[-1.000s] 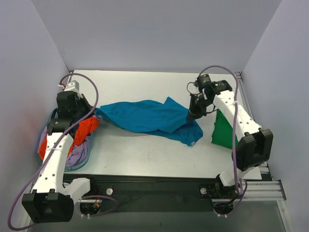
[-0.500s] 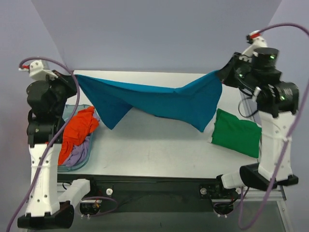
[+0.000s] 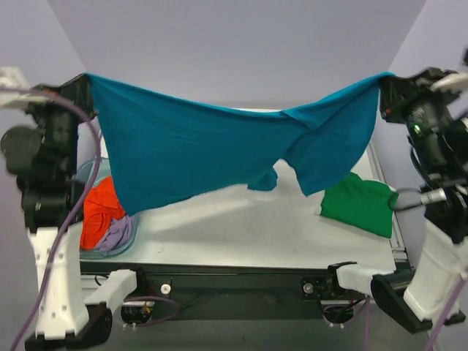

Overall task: Fold and stack the t-shirts
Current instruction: Flatten out the tshirt

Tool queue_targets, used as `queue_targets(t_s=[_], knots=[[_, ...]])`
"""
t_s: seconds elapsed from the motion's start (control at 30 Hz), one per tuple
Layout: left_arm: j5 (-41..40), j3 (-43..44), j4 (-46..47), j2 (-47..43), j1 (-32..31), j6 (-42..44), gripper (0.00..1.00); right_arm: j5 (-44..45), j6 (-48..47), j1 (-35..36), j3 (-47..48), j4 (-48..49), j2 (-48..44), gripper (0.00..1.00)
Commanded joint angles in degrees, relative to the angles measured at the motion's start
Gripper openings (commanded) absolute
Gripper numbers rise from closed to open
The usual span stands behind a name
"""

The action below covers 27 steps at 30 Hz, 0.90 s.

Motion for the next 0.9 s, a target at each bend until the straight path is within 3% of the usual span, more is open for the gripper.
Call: queue_targets(t_s=[0.0,0.13,0.37,0.57,0.87], knots=[[10.8,1.6,-1.3,13.9,-0.2,-3.4,0.0,1.8,-3.2,-0.9,-2.8,4.2,10.9,0.0],[13.9,5.0,0.3,24.3,-2.9,-2.1,0.0,0.7,-2.8,-2.9,-2.1,5.2,20.1,0.0],[15.4,12.2,1.6,31.3,-4.9,-1.8,0.0,-1.3,-0.6,-4.8,4.9,5.2,28.0,0.0],[13.0,9.6,5.2,26.3,-5.6,-0.9,0.0,-2.0,0.4,-4.7,5.1,6.4,25.2,0.0],[8.5,-4.2,16.6,9.8,-6.3,-1.8,0.0,-2.2,-0.9,-4.5,-6.1,16.6,9.3,0.0]])
